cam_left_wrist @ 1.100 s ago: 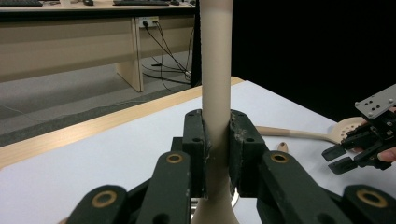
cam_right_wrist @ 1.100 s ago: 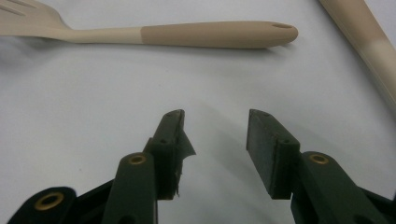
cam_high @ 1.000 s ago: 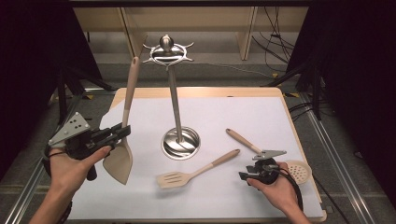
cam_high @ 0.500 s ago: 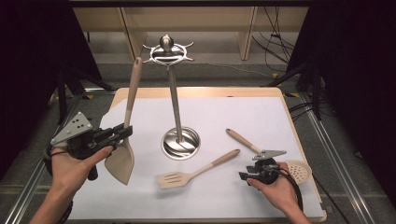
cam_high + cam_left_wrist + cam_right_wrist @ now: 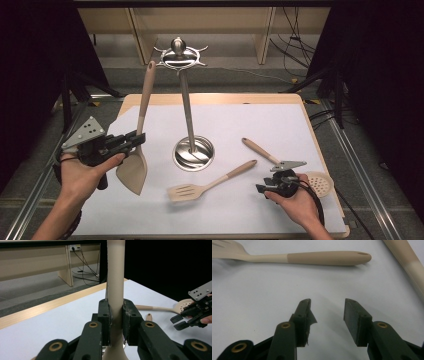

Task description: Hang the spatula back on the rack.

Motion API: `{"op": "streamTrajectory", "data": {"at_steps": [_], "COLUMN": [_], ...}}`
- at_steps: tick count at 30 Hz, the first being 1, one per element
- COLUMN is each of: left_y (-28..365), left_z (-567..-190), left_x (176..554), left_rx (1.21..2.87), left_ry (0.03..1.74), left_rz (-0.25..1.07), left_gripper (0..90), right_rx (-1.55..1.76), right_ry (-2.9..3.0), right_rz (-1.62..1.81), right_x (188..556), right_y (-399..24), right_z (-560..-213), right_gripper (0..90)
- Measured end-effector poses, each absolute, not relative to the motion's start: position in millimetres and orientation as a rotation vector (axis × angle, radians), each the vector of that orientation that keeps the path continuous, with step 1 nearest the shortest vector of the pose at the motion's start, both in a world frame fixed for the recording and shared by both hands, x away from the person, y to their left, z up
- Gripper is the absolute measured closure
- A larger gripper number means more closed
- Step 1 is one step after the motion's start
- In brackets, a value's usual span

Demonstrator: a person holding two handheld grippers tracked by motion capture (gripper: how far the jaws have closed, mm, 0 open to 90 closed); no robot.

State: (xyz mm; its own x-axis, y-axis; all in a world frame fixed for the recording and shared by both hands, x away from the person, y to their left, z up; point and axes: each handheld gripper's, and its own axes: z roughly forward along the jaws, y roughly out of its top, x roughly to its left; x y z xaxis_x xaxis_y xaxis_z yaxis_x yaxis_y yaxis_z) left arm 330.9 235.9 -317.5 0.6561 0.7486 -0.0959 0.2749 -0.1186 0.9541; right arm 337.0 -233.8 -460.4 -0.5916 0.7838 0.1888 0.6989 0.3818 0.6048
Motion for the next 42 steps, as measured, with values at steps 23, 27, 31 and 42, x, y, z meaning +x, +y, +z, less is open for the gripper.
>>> {"op": "streamTrajectory", "data": {"at_steps": [23,27,31,42], "left_y": [224,224,224,229], "left_z": [-330,-332,-332,-332], "left_x": [359,364,366,363], "left_rx": [1.743,1.742,1.741,1.722], "left_ry": [0.854,0.869,0.881,0.902], "left_rz": [0.491,0.504,0.513,0.523], "left_gripper": [76.9,76.5,76.1,73.0], "right_rx": [1.335,1.327,1.327,1.344], "right_ry": [2.451,2.457,2.459,2.469], "right_rz": [0.991,0.982,0.982,0.972], "right_x": [336,336,336,336], "right_y": [-231,-232,-232,-232], "right_z": [-461,-461,-461,-460], "right_gripper": [57.2,57.1,57.0,56.9]}}
